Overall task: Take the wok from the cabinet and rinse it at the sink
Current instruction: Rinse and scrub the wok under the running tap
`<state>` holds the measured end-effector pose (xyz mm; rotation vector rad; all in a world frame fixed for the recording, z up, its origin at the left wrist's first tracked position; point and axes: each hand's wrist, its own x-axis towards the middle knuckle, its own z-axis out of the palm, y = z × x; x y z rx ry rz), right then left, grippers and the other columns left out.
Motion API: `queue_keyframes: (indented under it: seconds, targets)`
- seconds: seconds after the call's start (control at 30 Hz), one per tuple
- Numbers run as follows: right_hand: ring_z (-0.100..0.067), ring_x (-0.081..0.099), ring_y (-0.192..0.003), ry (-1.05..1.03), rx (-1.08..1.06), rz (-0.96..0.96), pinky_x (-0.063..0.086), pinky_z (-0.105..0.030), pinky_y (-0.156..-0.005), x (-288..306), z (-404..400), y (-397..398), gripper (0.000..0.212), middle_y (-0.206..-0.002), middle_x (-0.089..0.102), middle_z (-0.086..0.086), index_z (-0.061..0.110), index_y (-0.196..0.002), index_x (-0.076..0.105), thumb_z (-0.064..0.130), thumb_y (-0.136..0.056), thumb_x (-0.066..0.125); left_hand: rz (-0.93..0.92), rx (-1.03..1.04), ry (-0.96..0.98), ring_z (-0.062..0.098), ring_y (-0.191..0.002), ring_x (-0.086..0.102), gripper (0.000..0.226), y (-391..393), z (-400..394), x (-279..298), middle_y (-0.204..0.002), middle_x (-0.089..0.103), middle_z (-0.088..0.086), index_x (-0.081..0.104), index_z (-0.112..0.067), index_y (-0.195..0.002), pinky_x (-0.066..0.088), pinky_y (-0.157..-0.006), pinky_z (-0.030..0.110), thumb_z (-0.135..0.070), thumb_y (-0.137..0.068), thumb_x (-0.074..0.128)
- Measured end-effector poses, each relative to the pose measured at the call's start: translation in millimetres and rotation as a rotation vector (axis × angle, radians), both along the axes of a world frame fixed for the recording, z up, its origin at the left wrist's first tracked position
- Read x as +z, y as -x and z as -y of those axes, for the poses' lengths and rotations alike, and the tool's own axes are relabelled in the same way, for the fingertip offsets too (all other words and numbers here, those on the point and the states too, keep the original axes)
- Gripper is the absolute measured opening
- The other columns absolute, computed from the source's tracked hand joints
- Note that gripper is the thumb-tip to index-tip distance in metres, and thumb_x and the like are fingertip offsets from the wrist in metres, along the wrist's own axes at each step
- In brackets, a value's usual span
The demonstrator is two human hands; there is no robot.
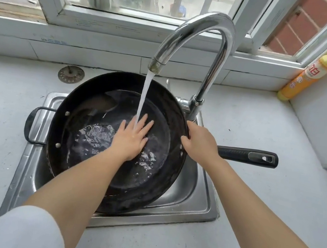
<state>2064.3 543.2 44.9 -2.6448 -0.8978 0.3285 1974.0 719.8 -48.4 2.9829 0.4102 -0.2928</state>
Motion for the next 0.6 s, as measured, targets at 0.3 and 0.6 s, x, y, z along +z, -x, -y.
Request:
queue_keyframes:
  seconds: [0.3,0.6]
  targets:
    - [-0.026,0.046,-0.066,0.005,0.003,0.011,0.028,-0.029,-0.052,-0.2,0.0,0.2,0.007,-0.063,0.043,0.002,0.011,-0.082,0.044,0.012,-0.088,0.048,-0.133,0.228,0.035,0.021,-0.146,-0.015,0.057,48.2,-53.6,-16.3,-0.158,-0.019,0.002,-0.013,-0.031,-0.149,0.003,-0.118,0.05,-0.04,-0.101,0.016]
    - [-0.028,0.048,-0.068,-0.009,-0.005,0.019,0.032,-0.03,-0.057,-1.4,-0.4,-0.8,0.004,-0.071,0.051,-0.004,0.008,-0.084,0.048,0.011,-0.087,0.047,-0.203,0.331,0.123,0.025,-0.145,-0.019,0.066,95.3,-9.3,-29.0,-0.156,-0.024,0.01,-0.017,-0.018,-0.148,-0.007,-0.117,0.047,-0.044,-0.1,0.019]
